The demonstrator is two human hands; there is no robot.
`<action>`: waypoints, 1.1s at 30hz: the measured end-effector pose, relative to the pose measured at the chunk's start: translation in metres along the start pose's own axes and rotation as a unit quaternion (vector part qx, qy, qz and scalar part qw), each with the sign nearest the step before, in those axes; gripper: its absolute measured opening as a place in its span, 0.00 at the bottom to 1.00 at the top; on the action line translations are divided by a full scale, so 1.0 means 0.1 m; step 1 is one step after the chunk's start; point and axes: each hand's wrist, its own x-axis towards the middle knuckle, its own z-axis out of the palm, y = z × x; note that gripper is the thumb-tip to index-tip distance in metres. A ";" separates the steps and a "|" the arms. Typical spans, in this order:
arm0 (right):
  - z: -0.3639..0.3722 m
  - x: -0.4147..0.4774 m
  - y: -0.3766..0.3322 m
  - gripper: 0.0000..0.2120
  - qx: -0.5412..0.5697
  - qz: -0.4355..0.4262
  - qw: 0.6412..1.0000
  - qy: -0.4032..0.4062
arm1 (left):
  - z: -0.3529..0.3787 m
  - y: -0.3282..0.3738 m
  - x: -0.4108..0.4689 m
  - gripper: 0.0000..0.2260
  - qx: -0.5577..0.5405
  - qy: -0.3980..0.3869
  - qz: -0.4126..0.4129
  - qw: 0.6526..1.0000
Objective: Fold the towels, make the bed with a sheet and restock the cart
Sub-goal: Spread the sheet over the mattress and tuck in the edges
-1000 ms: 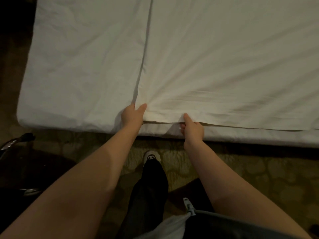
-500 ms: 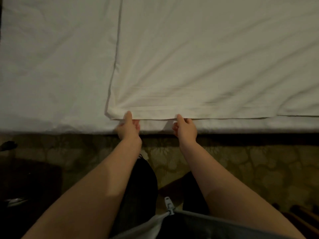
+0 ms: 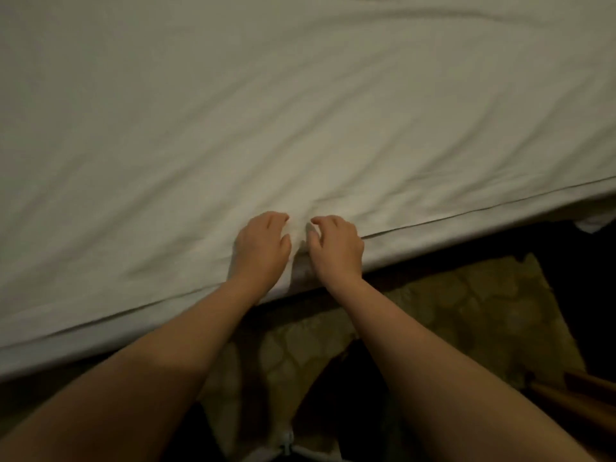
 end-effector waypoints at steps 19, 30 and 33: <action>-2.82 1.70 4.73 0.26 -0.038 0.253 0.965 0.053 | 2.50 4.60 1.91 0.24 0.169 -0.131 0.300 0.930; -3.87 2.52 5.68 0.28 0.117 0.285 0.944 0.118 | 3.08 6.15 2.70 0.29 0.067 -0.158 0.259 0.950; -4.08 2.81 5.91 0.29 0.088 0.276 0.949 0.126 | 3.23 6.45 2.88 0.30 0.048 -0.159 0.241 0.956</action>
